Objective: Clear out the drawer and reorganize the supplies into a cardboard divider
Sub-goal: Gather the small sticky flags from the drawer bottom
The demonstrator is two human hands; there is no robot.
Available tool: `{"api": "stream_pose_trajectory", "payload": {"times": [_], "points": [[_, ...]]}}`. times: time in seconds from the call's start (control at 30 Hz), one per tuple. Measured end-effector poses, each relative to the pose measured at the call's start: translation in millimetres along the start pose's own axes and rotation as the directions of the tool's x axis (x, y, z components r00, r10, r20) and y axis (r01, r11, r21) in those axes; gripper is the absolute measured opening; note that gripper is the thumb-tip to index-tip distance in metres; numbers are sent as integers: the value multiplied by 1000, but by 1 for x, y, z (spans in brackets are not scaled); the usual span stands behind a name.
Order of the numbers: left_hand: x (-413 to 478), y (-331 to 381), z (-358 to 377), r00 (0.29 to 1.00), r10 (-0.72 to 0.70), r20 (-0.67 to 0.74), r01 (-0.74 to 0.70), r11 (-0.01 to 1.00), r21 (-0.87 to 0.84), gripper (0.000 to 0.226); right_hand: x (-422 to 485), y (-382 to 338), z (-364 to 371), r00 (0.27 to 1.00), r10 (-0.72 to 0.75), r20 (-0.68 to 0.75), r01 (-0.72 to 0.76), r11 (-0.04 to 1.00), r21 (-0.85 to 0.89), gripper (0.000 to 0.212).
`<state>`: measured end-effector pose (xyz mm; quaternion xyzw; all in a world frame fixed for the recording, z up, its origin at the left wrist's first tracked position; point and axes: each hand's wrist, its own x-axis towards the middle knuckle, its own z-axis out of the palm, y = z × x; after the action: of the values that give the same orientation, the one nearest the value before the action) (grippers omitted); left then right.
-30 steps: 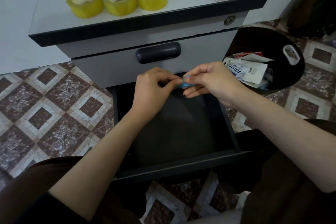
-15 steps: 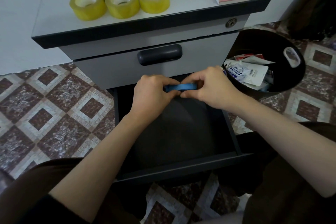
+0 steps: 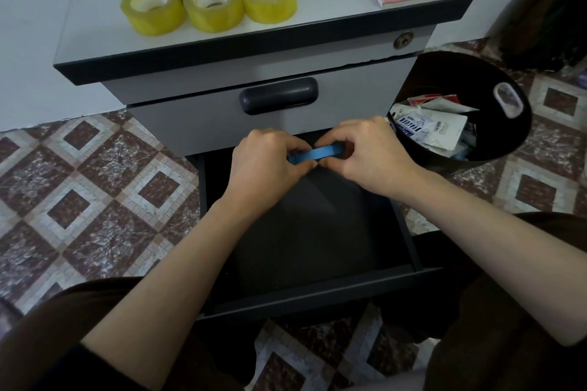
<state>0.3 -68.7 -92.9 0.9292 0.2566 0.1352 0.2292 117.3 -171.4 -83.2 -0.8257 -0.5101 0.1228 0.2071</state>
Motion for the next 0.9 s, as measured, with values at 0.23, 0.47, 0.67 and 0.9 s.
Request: {"api": "stream_pose_trajectory", "payload": {"times": [0.23, 0.47, 0.67, 0.9], "points": [[2, -4, -2, 996, -81, 33, 77, 990, 117, 28, 1, 0, -1, 988, 149, 29, -145, 982, -123, 41], [0, -1, -2, 999, -6, 43, -1, 988, 154, 27, -2, -7, 7, 993, 72, 93, -55, 982, -178, 40], [0, -2, -2, 997, 17, 74, -29, 985, 168, 28, -2, -5, 7, 995, 66, 80, -51, 984, -173, 36], [-1, 0, 1, 993, 58, 106, -72, 989, 132, 27, -3, -4, 4, 999, -20, 49, 28, 986, -166, 27]]}}
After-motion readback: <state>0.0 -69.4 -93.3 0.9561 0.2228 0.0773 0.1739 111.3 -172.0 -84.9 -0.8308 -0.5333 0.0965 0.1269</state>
